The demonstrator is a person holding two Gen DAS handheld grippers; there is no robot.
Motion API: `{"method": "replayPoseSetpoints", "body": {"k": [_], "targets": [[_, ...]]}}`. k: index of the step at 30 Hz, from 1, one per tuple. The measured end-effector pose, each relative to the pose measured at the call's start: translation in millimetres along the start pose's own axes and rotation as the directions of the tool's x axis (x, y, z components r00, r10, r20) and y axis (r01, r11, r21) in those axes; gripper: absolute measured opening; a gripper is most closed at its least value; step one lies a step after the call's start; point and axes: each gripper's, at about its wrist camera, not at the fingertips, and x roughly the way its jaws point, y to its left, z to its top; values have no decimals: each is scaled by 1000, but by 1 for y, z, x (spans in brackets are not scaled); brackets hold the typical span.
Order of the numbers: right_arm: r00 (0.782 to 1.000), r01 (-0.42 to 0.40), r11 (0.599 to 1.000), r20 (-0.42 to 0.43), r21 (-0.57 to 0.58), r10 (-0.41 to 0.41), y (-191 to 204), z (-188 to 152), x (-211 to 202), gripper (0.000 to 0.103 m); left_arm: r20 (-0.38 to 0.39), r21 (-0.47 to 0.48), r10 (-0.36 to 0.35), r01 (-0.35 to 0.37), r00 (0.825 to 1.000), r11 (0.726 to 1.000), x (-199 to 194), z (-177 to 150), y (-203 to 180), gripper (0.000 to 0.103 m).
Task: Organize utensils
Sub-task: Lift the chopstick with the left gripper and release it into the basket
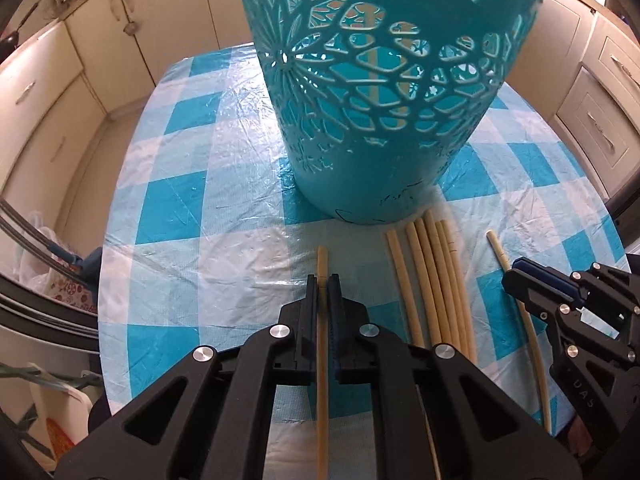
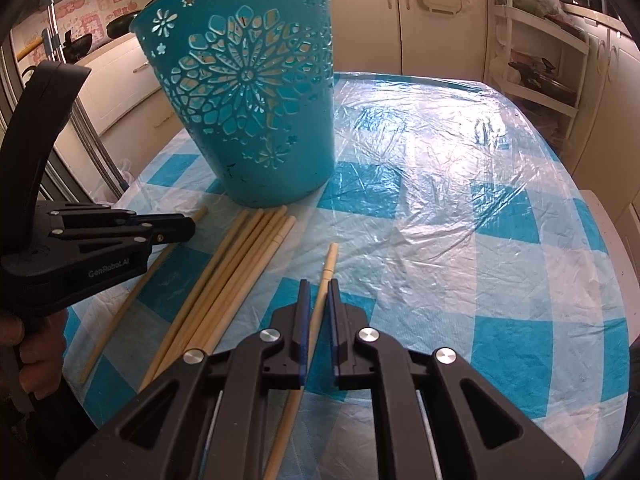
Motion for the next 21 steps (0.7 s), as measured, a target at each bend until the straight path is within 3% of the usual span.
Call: {"method": "replayPoseSetpoints", "body": {"k": [7,10,14,21], "targets": [[1000,-2,1000,-2,-19,2,-1,4,4,7,60,-63,-112,116,992,991,-29,-9,17,5],[999,-34,999,0,16,34,-8,5,5,7,127,-82,-187,199,974,977,-54,-10,26,5],[997,-72,996,0,53,72,-16,5,4,7,221,-109,-257,286,941,952,-90,-9,39,5],[999,-54,998,1,38,54,-13,4,5,7,386,-115,-314,383,867,917,-153,8,48,5]]}}
